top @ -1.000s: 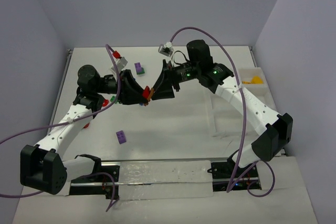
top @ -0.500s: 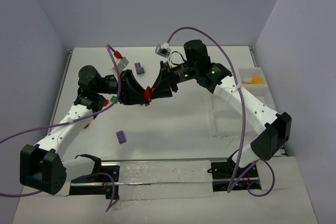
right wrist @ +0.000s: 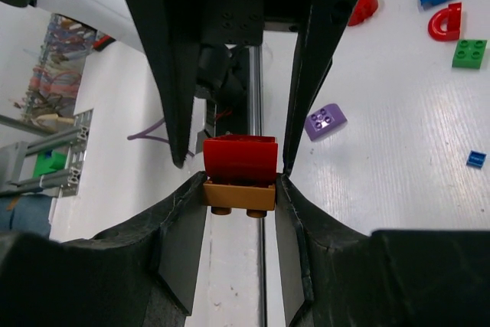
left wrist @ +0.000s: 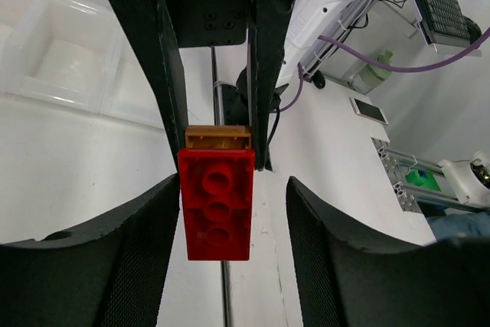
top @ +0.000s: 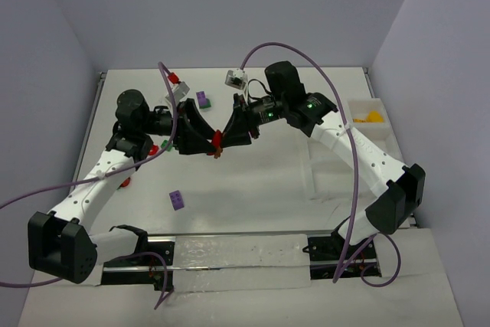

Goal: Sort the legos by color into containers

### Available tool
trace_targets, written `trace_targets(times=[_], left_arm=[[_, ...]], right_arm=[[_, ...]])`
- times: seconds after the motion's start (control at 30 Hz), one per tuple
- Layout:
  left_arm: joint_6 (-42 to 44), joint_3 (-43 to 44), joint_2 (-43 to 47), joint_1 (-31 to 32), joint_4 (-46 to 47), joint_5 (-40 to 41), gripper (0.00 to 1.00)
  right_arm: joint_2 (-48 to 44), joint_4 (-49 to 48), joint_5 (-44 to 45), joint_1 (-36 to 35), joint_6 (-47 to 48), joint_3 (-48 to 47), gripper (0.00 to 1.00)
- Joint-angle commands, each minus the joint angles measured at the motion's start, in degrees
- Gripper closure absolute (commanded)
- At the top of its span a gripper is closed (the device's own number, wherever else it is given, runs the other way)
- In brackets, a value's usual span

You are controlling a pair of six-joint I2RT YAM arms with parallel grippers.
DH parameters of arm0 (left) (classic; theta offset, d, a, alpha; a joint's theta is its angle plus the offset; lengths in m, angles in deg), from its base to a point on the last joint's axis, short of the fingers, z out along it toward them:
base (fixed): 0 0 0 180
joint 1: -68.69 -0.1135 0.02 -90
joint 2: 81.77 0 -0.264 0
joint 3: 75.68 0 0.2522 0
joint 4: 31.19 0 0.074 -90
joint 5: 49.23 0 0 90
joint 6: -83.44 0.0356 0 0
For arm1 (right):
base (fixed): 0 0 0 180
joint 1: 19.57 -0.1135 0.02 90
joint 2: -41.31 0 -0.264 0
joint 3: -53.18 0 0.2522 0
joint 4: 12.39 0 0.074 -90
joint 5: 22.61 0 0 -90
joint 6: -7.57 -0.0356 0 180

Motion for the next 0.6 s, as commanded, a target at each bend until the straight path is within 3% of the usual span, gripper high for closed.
trace_targets(times=[0.0,0.2,0.4,0.57], left_arm=[[3.5,3.9,0.2,0.4,-3.9,-0.7,0.36],[2.8,4.0,-0.3,0.4,-2.7,-0.1,0.39],[6.7,4.6,-0.9,0.9,-8.0,0.9,0.42],[8.7,5.3,-1.4,1.2,-10.9,1.9,0.64]], right_arm=[[-1.6,2.3,1.1,-0.6,3.6,-1.8,1.00],[-1.9,2.0,1.0,-0.5,3.4,-1.5,1.00],[-2.1,1.7,0.7,-0.5,2.7,-1.8,1.00],[-2.3,1.8,0.7,-0.7,2.4,-1.8,1.00]])
